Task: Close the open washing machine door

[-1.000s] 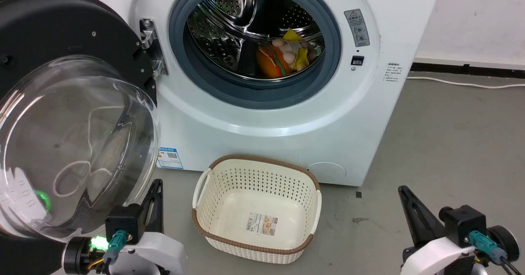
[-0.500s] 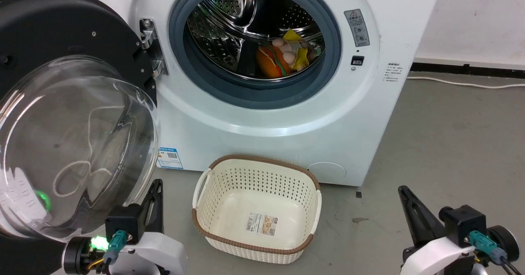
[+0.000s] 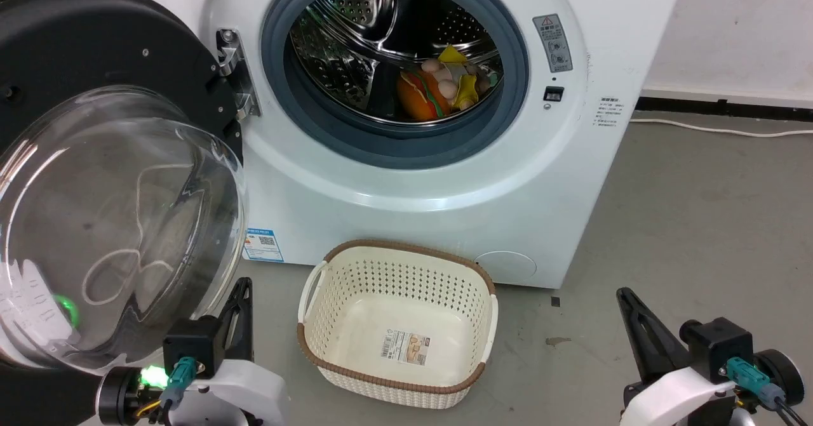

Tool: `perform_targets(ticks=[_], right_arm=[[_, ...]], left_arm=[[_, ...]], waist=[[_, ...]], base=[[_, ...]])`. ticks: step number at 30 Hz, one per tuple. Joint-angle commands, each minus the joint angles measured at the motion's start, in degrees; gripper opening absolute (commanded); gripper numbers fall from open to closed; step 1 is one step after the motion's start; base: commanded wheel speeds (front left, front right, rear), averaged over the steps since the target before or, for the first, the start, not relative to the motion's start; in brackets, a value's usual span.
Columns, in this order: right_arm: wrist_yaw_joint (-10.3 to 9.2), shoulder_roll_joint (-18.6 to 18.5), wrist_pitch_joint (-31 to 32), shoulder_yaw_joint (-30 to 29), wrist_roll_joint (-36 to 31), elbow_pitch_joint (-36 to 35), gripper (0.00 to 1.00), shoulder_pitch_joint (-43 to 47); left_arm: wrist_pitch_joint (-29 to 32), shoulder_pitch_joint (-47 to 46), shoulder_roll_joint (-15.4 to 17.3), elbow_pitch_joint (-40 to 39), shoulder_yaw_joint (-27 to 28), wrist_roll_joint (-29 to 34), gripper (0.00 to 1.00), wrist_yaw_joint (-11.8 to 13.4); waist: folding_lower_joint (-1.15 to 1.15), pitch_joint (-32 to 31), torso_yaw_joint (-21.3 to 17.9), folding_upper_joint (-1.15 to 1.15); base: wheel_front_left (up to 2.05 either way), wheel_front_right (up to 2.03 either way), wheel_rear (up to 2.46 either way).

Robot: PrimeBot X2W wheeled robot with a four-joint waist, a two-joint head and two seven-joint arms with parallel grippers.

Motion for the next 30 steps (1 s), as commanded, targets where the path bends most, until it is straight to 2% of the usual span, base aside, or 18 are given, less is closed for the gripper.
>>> perform_targets(ticks=[1, 25, 26, 30], right_arm=[[0.05, 0.02, 0.02, -0.03, -0.42, -0.28, 0.00, -0.79], [0.05, 0.02, 0.02, -0.03, -0.42, -0.28, 0.00, -0.79], [0.00, 0.00, 0.00, -0.01, 0.00, 0.00, 1.00, 0.00], [0.00, 0.00, -0.06, 0.02, 0.13, 0.07, 1.00, 0.05]], left_arm=[[0.02, 0.72, -0.01, -0.24, 0.03, 0.15, 0.00, 0.16], [0.02, 0.72, -0.01, -0.24, 0.03, 0.15, 0.00, 0.16], [0.00, 0.00, 0.00, 0.00, -0.01, 0.00, 1.00, 0.00], [-0.06, 0.00, 0.00, 0.05, -0.13, -0.08, 1.00, 0.00]], waist=[[0.00, 0.00, 0.00, 0.00], [0.00, 0.00, 0.00, 0.00], [0.00, 0.00, 0.00, 0.00], [0.00, 0.00, 0.00, 0.00]], base=[[0.00, 0.00, 0.00], [0.00, 0.00, 0.00], [0.00, 0.00, 0.00], [0.00, 0.00, 0.00]])
